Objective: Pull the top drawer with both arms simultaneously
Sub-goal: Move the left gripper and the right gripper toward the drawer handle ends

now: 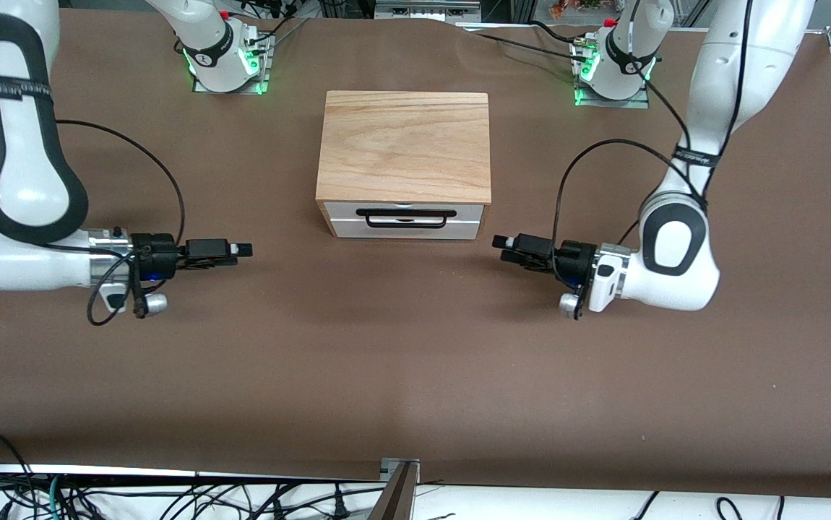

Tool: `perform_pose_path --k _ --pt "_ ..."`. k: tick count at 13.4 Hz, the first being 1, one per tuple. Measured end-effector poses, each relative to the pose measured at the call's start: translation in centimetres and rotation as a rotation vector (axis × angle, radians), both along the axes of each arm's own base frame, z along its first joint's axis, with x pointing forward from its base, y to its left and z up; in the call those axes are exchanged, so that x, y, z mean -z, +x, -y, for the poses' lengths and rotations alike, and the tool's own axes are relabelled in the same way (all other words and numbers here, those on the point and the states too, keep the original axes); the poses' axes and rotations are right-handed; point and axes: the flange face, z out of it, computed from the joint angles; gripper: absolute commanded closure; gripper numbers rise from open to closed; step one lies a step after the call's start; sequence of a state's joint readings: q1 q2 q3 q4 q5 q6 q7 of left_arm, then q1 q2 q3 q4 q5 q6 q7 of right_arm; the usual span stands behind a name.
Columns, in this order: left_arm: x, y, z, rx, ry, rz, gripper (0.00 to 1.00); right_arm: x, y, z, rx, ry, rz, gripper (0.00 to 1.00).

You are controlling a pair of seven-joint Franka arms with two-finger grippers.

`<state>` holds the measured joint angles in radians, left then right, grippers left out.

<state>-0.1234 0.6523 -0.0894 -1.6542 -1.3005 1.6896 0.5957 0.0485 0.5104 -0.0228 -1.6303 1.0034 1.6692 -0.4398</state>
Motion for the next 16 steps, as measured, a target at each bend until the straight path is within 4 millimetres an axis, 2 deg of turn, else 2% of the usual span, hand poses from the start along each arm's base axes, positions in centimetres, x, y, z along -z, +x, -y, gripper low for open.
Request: perform_pose_path --k 2,4,7,8,10,13,16 --pt "1.7 -1.1 1.7 -0.005 -0.061 0.015 0.01 4.2 -0.9 -0.8 -0.026 0.115 0.03 0.0" --pt "3.6 -2.7 3.2 -0.03 -0.13 0.025 0.01 7.4 -1.7 -1.9 -0.042 0.187 0.039 0.0" --pt "6.8 -5.0 4.8 -0.071 -0.196 0.022 0.05 9.2 -2.6 -4.7 -0.03 0.306 0.045 0.0" --pt "7.4 -5.6 5.0 -0.078 -0.203 0.012 0.16 9.6 -3.1 -6.1 -0.021 0.346 0.045 0.0" --pt "7.9 -6.6 5.7 -0.07 -0.213 0.001 0.43 10.3 -4.1 -8.9 -0.019 0.389 0.046 0.0" --pt "8.2 -7.2 6.5 -0.057 -0.213 0.009 0.47 12.2 -5.6 -12.2 0.007 0.468 0.077 0.0" --pt "8.7 -7.5 6.7 -0.056 -0.212 0.002 0.46 15.6 -7.7 -14.8 0.028 0.535 0.12 0.0"
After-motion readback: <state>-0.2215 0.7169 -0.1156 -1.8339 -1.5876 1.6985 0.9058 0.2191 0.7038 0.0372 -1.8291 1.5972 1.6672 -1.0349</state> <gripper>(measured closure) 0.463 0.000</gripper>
